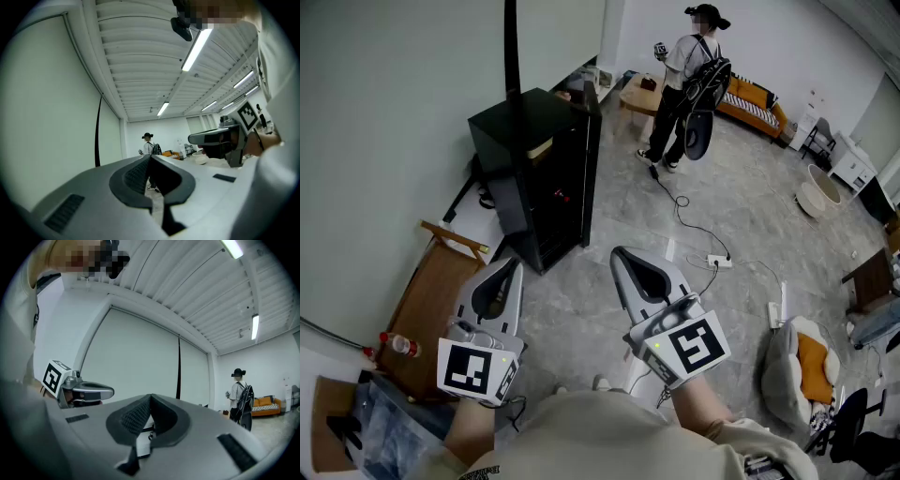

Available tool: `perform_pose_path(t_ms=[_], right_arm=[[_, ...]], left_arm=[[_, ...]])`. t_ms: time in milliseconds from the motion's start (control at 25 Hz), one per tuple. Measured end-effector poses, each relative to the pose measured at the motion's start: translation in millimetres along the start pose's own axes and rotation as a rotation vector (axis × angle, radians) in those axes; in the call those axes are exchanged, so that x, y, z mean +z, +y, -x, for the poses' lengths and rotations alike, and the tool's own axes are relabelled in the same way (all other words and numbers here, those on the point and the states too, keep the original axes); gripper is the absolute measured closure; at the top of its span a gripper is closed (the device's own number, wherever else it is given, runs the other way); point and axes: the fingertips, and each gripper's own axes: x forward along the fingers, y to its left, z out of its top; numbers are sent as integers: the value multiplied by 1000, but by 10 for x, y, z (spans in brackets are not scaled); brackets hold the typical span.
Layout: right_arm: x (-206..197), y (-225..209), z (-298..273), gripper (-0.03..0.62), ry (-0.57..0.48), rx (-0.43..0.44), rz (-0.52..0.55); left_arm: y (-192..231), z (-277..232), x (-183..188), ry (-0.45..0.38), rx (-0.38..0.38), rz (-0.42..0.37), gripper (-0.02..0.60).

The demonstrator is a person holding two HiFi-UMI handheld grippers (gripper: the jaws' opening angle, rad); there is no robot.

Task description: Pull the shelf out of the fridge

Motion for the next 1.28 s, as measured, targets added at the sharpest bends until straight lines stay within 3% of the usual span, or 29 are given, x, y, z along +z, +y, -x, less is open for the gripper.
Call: perform_pose_path(t_ms=[440, 920, 1280], right_arm=[[-47, -418, 27, 599, -5, -74, -60], [-394, -804, 119, 599, 63, -66, -77], [-472, -1135, 352, 599, 5, -28, -99]], left_arm=[[-170, -238, -73, 24, -15, 19, 574], [-446, -551, -208, 60, 4, 24, 574], [-774, -701, -342, 100, 42, 11, 574]])
